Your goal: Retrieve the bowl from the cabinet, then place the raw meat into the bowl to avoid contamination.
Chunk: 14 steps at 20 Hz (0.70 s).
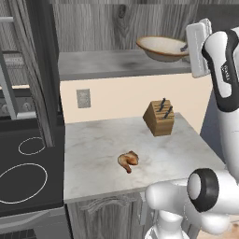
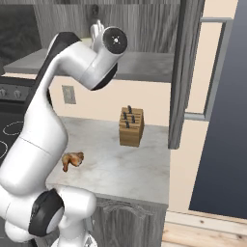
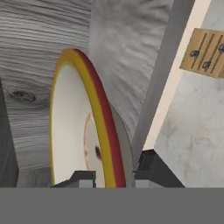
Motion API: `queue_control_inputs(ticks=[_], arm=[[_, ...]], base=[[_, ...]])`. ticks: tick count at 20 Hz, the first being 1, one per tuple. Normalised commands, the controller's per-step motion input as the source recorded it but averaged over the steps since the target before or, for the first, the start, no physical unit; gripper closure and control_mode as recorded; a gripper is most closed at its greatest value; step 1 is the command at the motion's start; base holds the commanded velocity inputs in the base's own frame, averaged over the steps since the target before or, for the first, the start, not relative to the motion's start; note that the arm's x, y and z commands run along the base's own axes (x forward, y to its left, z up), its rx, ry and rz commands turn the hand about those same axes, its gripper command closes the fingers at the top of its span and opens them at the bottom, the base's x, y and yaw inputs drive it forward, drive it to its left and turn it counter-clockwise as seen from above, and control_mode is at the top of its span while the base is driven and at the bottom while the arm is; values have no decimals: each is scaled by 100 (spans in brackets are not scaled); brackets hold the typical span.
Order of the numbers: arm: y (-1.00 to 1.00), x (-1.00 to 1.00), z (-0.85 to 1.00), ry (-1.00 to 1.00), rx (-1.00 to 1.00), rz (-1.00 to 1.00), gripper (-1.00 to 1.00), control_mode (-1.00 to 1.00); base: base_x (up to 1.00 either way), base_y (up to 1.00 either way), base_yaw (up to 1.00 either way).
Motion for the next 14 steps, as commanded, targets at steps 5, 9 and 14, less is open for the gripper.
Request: queue_control_inputs(ticks=[5, 9, 14], arm=[[18, -75, 3, 0, -4, 0, 100, -100], [18, -87, 9, 0, -2, 1, 100, -100], [21, -86, 8, 2, -1, 5, 100, -100]], base=[[0, 0, 0], [0, 0, 0], [0, 0, 0]])
